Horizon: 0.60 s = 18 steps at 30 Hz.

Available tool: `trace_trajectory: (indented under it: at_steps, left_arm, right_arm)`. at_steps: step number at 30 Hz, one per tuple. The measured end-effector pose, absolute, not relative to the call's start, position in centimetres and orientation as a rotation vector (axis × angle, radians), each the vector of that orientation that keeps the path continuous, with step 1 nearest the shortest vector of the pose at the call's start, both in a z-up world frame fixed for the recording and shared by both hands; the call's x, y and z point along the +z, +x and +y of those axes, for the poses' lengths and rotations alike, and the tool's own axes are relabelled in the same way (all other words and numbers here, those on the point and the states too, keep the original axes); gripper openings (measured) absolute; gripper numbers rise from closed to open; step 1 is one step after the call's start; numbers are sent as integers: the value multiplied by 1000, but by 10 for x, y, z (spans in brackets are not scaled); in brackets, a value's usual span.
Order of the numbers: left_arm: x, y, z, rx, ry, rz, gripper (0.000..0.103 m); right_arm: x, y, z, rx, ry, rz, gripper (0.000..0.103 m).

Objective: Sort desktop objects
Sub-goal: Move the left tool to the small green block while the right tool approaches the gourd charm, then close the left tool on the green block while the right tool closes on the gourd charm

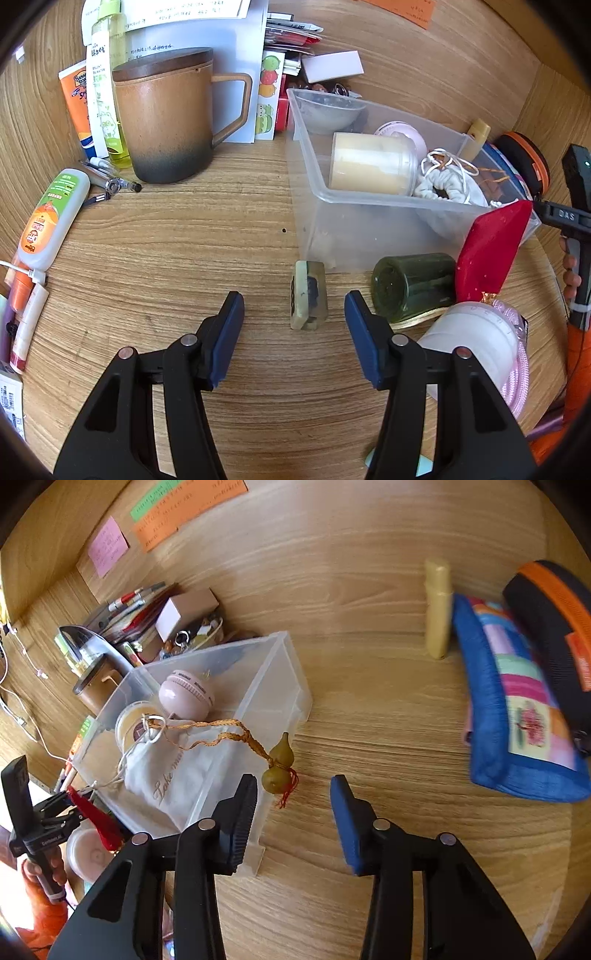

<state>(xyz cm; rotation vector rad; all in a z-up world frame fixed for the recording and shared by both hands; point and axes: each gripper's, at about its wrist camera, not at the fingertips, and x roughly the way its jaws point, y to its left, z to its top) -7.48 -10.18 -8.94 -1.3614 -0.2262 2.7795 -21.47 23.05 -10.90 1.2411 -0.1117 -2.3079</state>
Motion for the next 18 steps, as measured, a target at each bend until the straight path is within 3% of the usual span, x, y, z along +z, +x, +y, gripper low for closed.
trace_trajectory:
  at_steps: [11,18]
  left_arm:
    - [-92,-76,-101,2771,-1358,-210,56]
    - [-93,-76,-103,2777,-1350,-210,56]
  right_arm:
    - [-129,-246,242,-2160,1316,-279,36]
    - [-129,-260,240,-2148,1252,-229,36]
